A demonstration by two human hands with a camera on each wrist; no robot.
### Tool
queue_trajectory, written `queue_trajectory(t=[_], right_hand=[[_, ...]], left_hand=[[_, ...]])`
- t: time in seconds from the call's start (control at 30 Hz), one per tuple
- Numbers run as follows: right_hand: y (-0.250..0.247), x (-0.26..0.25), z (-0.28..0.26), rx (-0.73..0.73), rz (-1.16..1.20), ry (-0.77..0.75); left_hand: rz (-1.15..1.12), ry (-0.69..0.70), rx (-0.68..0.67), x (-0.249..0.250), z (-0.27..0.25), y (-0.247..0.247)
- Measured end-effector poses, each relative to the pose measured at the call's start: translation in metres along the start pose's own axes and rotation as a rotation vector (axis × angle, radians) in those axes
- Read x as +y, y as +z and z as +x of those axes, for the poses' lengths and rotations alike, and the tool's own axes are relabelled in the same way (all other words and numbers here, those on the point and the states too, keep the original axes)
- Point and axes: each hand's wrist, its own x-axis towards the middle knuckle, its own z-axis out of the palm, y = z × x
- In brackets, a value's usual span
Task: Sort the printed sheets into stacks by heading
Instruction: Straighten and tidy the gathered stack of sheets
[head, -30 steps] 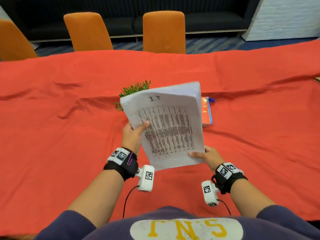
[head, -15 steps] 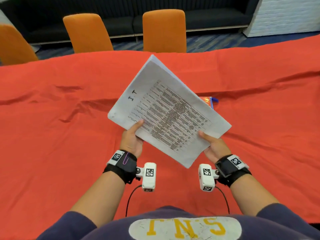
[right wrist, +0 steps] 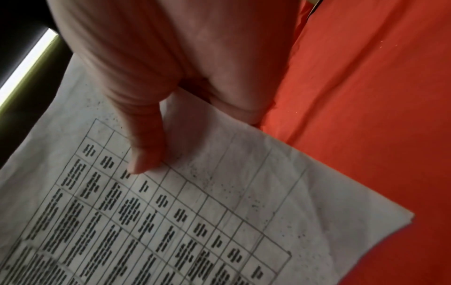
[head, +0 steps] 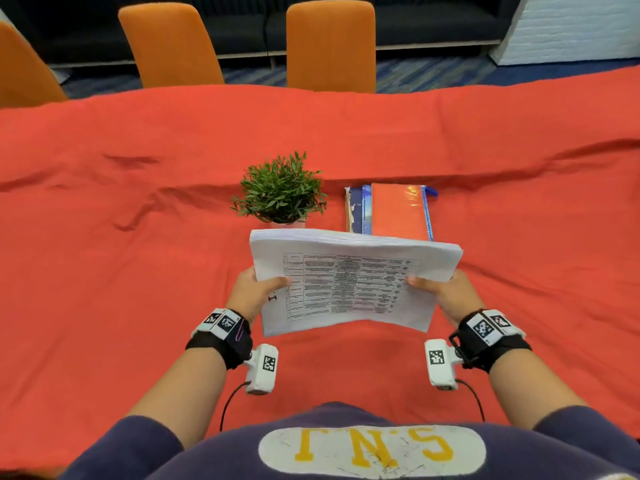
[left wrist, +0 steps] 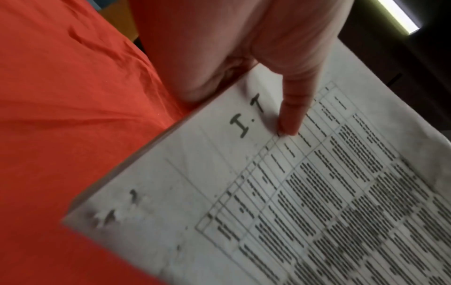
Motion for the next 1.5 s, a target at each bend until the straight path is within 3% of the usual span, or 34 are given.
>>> queue_trajectory(t=[0.13,0.3,0.43,0.73,0.93,1.03,1.13,1.2,1.3,1.4,1.5], right_hand=[[-0.002,0.005,-0.004,0.03,-0.03,-0.02],[-0.001,0.026,-0.007,0.044,-0.12,0.1],[0.004,0.03,-0.003,0.103,-0.106,0.111],[-0.003,0.042,0.0,0.055,-0.129,0.203],[0.0,0.026,0.001,0.098,-0.107,0.233],[0.001,-0.004,0.002,0.156,-0.241,0.091],[0.011,-0.051,0.004,0.309,-0.607,-0.191],[0.033,-0.078,0.004,0.175,-0.866,-0.359],[0.067,-0.106,0.005,-0.09,-1.138,-0.362],[0.074,-0.12,0.006,-0.187,-1.079,-0.299],[0.06,-0.119,0.005,-0.183,-0.883,-0.263]], left_hand=[[0.019,0.042,0.097,-0.011,-0.006,0.001],[-0.023,-0.023,0.148,-0.036,-0.013,0.01],[-0.074,-0.048,0.191,-0.038,-0.013,0.016],[-0.049,-0.118,0.147,-0.045,-0.01,0.015],[-0.003,-0.057,0.132,-0.022,-0.009,0.025],[0.045,0.01,0.081,0.004,-0.013,0.027],[0.186,0.119,0.066,0.033,-0.013,0.028],[0.273,0.199,0.039,0.055,-0.012,0.032],[0.464,0.338,-0.036,0.087,-0.015,0.045],[0.586,0.464,-0.107,0.115,-0.022,0.054],[0.624,0.51,-0.125,0.128,-0.024,0.042]])
